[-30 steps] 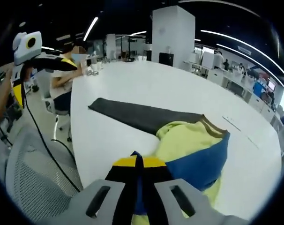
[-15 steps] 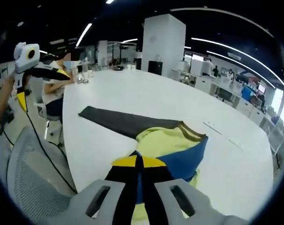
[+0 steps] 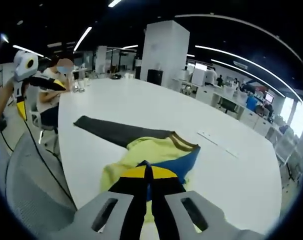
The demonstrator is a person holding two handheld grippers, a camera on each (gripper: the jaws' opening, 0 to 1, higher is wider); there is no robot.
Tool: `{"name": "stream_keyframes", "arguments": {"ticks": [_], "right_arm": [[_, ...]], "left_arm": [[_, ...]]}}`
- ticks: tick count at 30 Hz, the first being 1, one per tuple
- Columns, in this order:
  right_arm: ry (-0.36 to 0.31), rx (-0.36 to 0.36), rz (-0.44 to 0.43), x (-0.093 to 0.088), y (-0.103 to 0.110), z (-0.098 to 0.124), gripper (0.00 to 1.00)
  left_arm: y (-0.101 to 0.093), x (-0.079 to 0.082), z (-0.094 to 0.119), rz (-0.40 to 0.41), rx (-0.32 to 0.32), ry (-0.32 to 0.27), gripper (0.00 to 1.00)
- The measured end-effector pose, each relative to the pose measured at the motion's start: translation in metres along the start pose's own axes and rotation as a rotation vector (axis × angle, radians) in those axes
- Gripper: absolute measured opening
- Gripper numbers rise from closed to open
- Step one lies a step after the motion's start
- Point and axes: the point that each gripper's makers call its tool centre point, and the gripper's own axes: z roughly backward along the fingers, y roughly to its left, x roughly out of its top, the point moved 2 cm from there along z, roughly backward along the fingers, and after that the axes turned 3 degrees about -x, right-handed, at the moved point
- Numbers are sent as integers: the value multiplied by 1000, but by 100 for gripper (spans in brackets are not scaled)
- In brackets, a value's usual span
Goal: Fold the garment on the visible template until the final outline fits inside the template.
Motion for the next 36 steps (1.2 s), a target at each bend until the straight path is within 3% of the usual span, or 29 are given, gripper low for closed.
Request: {"name": "stream_keyframes", "arguments": {"ticks": [15, 21, 36], "right_arm": [[-1, -76, -16, -16, -36, 21, 2], [6, -106, -27, -25, -52, 29, 2], [26, -148, -32, -48, -82, 42, 2]], "left_arm": [[-17, 1, 1, 11, 10, 11, 97], [-24, 7, 2, 17, 19, -14, 97], [-39, 5, 3, 17, 59, 19, 95]]}}
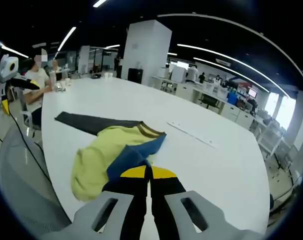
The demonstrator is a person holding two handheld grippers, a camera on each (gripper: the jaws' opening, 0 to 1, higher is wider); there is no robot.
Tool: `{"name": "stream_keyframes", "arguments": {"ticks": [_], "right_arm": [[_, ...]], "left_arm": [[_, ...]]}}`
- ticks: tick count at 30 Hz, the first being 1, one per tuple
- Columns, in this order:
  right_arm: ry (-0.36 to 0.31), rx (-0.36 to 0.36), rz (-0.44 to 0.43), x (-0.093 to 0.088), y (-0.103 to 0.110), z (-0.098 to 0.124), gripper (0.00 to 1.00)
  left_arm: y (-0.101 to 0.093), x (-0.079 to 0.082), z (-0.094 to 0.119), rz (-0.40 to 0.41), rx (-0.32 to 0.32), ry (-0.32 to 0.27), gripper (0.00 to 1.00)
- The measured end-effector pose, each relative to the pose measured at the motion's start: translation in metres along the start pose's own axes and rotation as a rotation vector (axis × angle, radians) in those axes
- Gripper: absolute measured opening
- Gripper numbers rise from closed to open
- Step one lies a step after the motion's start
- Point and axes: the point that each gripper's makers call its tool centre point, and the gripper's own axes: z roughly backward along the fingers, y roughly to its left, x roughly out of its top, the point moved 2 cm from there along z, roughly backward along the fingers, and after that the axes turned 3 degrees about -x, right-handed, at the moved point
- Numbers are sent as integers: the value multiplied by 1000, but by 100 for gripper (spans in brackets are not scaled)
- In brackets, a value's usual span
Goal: Fold the garment on the visible template until the final outline fits inside the template.
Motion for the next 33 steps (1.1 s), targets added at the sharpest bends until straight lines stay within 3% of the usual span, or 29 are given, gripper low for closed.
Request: {"name": "stream_keyframes", "arguments": {"ticks": [18, 23, 33], "right_arm": [[33, -42, -46, -32, -47, 1, 2], [44, -58, -45, -40, -58, 4, 2], [84, -109, -48, -65, -92, 5, 2]], "left_arm": [[-6, 11, -6, -28, 2, 38, 95], [-8, 16, -8, -11, -11, 15, 94], [-12, 17, -8, -10, -5, 25, 94]]}}
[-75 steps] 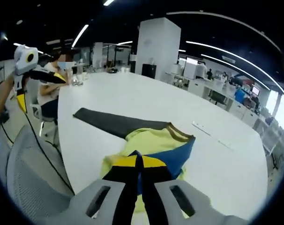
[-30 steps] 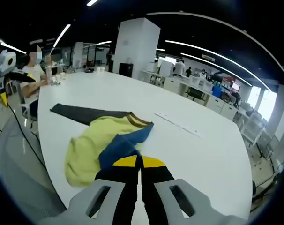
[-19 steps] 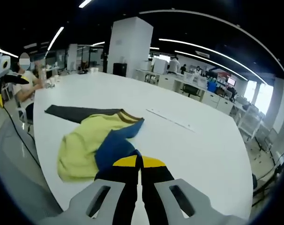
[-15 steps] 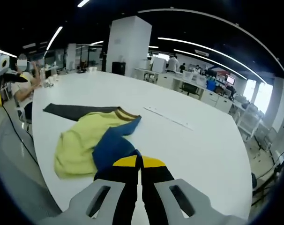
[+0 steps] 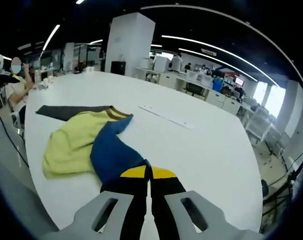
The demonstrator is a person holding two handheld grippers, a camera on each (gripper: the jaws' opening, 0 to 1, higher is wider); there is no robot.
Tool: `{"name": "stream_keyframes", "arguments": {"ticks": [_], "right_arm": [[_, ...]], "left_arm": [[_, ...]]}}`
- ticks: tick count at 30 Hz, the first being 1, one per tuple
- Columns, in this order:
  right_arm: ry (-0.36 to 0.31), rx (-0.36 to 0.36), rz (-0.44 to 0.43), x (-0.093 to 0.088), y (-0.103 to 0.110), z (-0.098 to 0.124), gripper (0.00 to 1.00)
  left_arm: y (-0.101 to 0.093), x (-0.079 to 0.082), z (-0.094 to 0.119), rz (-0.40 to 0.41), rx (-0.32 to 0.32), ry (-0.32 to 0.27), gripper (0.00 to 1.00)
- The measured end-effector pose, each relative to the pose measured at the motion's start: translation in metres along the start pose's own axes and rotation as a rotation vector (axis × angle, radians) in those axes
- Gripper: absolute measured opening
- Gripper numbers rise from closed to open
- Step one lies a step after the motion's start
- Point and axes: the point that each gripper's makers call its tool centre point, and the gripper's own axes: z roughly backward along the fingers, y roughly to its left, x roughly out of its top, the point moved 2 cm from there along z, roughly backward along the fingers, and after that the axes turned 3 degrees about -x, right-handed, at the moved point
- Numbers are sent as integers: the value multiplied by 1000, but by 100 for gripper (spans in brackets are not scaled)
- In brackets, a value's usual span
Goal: Fold the garment on the visible template until the final outline fits inside the template.
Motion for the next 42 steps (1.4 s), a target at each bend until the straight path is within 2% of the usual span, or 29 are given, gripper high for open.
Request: {"name": "stream_keyframes", "arguments": {"ticks": [6, 15, 24, 32, 42], "right_arm": [[34, -34, 16, -18, -19, -3, 2], [73, -80, -20, -41, -51, -10, 2], [120, -109, -15, -65, -77, -17, 2], [152, -128, -24, -84, -85, -19, 2], [193, -185, -71, -115, -107, -14, 2]], "left_arm": [[-2, -2, 2, 10, 11, 5, 93], [-5, -1, 2, 19, 16, 8, 93], [-4, 0, 3, 29, 33, 12, 92], [-2, 1, 4, 36, 51, 13, 91], [0, 0, 5, 47, 68, 20, 92]]}}
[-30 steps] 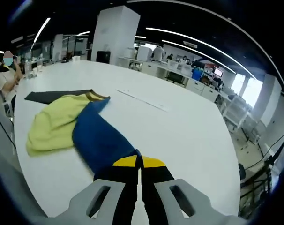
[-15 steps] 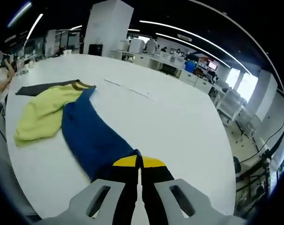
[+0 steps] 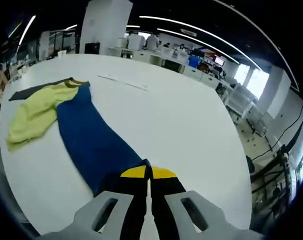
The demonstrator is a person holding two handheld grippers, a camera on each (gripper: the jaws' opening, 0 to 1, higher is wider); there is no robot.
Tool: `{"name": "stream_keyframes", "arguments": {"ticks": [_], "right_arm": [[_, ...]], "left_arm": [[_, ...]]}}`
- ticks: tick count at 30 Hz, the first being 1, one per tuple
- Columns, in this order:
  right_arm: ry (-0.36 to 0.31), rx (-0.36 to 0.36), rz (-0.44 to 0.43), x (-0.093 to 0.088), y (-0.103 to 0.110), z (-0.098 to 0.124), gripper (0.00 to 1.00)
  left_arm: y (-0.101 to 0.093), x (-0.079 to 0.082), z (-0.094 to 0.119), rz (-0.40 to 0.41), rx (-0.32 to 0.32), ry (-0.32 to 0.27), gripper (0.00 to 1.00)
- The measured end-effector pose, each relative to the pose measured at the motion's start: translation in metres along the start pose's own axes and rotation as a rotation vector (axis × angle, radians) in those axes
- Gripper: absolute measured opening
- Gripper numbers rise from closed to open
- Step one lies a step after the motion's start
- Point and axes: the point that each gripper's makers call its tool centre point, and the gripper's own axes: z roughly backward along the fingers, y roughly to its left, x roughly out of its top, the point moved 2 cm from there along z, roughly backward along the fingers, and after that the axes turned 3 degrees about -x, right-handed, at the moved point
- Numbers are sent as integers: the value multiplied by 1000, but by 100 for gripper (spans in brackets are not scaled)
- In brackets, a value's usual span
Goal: Fold the garment on the visible template until the final outline fits inside the template.
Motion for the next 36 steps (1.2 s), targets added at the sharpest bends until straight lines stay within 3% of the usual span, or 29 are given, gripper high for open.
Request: {"name": "stream_keyframes", "arguments": {"ticks": [10, 20, 36], "right_arm": [[8, -61, -16, -4, -29, -6, 2], [27, -69, -3, -5, -34, -15, 2], [77, -53, -18, -30, -35, -37, 2]], "left_arm": [[-4, -1, -4, -1, -19, 19, 91], [-5, 3, -2, -3, -13, 21, 91], [-8, 1, -1, 13, 10, 43, 92]]}}
